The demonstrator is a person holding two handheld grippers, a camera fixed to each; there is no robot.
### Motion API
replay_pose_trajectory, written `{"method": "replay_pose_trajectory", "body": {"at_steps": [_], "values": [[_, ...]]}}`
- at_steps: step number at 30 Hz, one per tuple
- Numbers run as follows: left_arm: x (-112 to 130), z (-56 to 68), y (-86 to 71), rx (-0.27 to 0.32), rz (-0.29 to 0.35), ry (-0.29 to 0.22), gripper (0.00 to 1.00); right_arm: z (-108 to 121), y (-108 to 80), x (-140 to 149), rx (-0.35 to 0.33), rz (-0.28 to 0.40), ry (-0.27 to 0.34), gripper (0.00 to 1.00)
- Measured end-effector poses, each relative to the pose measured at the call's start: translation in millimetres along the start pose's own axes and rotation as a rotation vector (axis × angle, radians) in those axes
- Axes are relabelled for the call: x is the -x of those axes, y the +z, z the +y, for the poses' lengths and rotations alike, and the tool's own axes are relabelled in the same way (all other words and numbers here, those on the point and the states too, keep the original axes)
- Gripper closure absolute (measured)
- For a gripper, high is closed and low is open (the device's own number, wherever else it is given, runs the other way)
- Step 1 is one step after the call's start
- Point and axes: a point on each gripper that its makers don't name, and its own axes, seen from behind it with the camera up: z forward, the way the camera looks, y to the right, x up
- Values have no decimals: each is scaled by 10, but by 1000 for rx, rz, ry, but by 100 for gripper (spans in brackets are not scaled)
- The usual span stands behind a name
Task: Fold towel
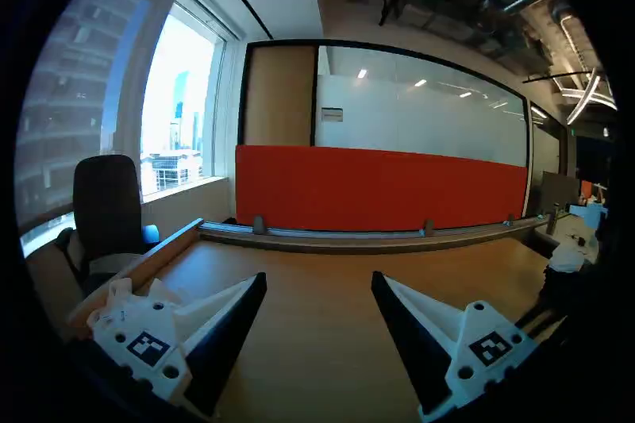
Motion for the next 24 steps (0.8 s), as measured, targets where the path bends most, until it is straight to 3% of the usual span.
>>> {"method": "replay_pose_trajectory", "body": {"at_steps": [12,24], "values": [[55,-62,10,-14,2,-15,2,-35,-19,-23,7,3,5,0],[349,-85,47,-11,5,-25,2,-130,-105,157,5,-11,-27,0]]}}
